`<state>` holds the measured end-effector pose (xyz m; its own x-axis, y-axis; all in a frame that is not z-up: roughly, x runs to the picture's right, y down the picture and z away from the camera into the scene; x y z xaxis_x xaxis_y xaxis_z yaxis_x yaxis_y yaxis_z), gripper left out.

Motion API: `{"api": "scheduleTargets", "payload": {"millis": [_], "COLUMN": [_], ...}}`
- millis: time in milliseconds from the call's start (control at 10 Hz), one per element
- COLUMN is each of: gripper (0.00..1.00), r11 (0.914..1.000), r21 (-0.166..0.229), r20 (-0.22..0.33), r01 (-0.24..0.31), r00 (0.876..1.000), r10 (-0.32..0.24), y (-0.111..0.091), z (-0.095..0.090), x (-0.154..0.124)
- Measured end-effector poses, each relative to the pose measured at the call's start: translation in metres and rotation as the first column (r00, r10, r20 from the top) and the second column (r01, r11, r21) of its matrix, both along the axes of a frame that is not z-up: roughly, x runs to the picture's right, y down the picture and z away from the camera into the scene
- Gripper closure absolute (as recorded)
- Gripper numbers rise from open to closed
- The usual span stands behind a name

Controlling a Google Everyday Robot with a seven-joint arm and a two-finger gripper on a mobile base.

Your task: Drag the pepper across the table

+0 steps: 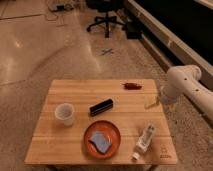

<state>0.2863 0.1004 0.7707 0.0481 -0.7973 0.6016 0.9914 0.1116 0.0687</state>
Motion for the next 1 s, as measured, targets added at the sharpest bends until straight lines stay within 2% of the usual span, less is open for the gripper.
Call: {"api": "scheduleTargets", "payload": {"millis": [600, 800, 1000], "gripper": [0.20, 0.20, 0.20], "r11": [0.9999, 0.9965, 0.9851], "r21": [-0.003, 0.018, 0.053], "r20": [0.000, 0.026, 0.068], "r01": [0.011, 0.082, 0.164], "r00": [1.000, 0.996, 0.984], "r10": [-0.011, -0.082, -0.167], "y": [-0.002, -0.021, -0.042], "z": [0.003, 0.030, 0.062], "x": [0.001, -0.016, -0.037]}}
